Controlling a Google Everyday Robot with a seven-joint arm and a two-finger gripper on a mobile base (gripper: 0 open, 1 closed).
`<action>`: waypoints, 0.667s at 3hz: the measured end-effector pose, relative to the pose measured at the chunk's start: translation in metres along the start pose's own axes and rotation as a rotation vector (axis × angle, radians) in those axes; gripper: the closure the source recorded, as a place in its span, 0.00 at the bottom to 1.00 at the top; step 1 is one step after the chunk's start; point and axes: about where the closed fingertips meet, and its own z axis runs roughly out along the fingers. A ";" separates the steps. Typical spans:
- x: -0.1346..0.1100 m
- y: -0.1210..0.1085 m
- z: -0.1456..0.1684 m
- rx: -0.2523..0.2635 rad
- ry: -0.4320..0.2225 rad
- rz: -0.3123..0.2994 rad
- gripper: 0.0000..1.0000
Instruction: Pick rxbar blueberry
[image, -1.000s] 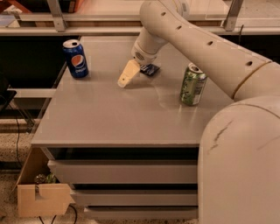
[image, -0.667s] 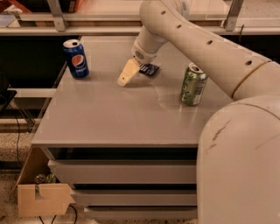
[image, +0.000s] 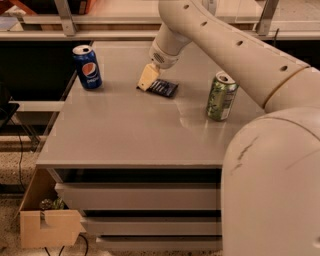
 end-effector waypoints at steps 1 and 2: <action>-0.002 -0.001 -0.004 0.000 0.000 0.000 1.00; -0.010 -0.008 -0.012 -0.029 -0.012 -0.018 1.00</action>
Offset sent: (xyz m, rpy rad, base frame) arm 0.0280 -0.0061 0.0596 0.0603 0.0305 0.1091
